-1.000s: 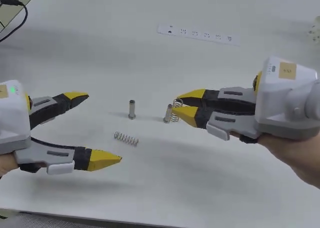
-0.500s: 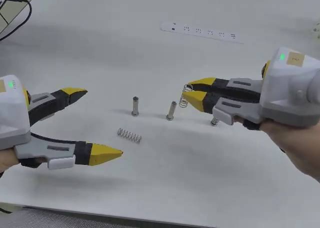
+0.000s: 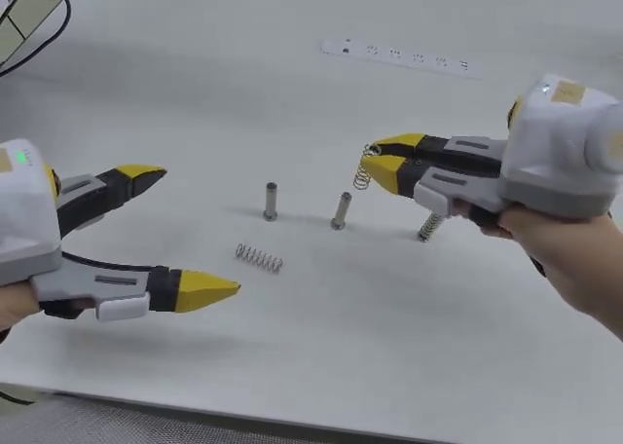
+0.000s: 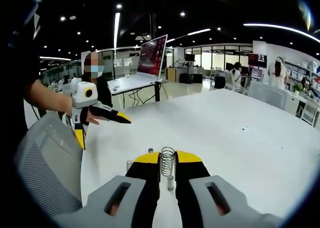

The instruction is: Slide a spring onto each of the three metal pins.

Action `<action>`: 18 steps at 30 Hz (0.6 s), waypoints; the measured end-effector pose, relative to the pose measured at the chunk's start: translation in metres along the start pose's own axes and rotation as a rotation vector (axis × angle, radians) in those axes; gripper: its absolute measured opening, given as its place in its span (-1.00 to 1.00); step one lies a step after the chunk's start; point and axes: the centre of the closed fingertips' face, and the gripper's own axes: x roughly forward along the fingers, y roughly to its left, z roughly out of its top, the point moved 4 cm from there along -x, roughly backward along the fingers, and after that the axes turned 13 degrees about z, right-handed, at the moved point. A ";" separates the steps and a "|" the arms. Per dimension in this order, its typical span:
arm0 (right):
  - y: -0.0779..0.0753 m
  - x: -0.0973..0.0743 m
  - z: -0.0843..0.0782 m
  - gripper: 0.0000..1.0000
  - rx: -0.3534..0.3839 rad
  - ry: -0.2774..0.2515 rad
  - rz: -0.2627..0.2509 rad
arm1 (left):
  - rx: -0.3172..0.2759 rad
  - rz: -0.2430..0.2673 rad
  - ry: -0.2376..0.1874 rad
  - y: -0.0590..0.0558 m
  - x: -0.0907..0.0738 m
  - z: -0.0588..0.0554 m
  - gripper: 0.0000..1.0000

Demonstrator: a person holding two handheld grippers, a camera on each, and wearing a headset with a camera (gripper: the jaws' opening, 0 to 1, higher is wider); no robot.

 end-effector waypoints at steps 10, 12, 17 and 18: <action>-0.005 0.009 -0.009 -0.84 0.003 0.025 0.001 | 0.000 -0.010 0.007 -0.002 0.001 -0.001 0.96; -0.007 0.010 -0.012 -0.84 0.006 0.031 -0.001 | -0.001 -0.010 0.009 -0.002 0.001 -0.001 0.96; -0.009 0.011 -0.015 -0.84 0.017 0.030 -0.005 | -0.002 -0.009 0.012 -0.001 0.000 -0.002 0.96; -0.009 0.011 -0.015 -0.84 0.016 0.031 -0.004 | -0.003 -0.008 0.014 0.000 0.000 -0.003 0.96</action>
